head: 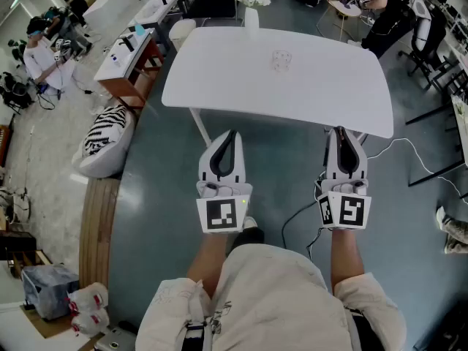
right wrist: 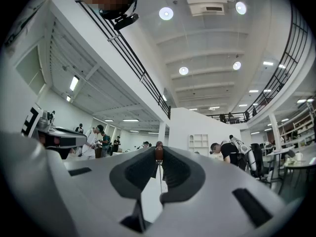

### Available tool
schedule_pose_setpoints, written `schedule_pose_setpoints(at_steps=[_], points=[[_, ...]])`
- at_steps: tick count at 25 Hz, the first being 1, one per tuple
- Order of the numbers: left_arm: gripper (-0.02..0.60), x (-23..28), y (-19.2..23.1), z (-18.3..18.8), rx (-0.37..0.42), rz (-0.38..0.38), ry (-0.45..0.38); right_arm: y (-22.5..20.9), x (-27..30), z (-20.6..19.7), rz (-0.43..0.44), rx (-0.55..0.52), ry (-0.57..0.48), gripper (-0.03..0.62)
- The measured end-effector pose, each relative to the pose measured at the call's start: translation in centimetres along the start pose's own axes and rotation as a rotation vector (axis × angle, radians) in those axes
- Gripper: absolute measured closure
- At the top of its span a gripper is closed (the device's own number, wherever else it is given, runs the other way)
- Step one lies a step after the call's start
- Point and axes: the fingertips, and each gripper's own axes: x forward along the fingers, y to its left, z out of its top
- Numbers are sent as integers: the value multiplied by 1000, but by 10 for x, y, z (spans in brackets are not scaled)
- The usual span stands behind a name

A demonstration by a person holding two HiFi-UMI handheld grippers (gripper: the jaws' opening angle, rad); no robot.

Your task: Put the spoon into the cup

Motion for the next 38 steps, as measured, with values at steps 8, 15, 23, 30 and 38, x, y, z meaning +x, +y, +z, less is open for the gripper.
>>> schedule_pose_setpoints(at_steps=[8, 15, 23, 30, 38], points=[[577, -103, -89, 27, -4, 0, 15, -39, -136, 23, -9, 27, 14, 571], [577, -159, -139, 42, -7, -11, 6, -39, -209, 42, 16, 49, -2, 571], [577, -153, -156, 37, -23, -52, 9, -43, -221, 28, 13, 59, 21, 571], [577, -101, -136, 27, -28, -67, -19, -47, -167, 14, 20, 46, 33, 571], [577, -40, -73, 25, -35, -42, -20, -29, -75, 15, 42, 65, 15, 571]])
